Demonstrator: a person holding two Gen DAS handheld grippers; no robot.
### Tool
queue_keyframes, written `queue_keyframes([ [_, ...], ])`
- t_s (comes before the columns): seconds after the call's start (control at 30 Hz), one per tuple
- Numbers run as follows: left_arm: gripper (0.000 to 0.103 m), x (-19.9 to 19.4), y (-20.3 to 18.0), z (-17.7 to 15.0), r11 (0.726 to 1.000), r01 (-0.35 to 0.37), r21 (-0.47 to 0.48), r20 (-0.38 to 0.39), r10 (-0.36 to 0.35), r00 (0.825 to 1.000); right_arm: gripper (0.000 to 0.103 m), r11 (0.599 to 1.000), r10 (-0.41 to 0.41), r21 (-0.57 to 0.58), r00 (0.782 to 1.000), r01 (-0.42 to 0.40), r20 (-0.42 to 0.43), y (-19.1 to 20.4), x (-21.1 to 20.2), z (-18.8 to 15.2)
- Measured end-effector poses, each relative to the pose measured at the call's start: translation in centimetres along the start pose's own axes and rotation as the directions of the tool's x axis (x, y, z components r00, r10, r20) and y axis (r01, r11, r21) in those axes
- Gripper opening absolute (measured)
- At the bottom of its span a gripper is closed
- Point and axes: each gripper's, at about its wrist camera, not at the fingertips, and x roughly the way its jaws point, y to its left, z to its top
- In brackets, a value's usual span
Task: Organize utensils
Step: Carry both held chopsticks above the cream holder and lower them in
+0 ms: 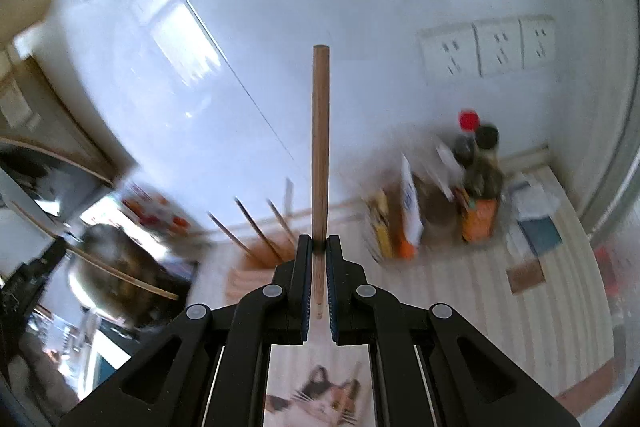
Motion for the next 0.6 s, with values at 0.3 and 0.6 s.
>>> queue_keyframes([
  [0.3,0.004,10.1,-1.3,-0.5,0.999,0.031,-0.013,-0.125,-0.032,0.992,0.007,1.0,0.001,0.015,1.0,0.0,-0.029,2.1,6.4,2.6],
  [0.6,0.004,18.7,-0.9,-3.1,0.998,-0.039,0.041,-0.275,0.049,0.96,0.007,0.999,-0.046,0.022,0.991,0.049,-0.123,2.6,13.3,1.9],
])
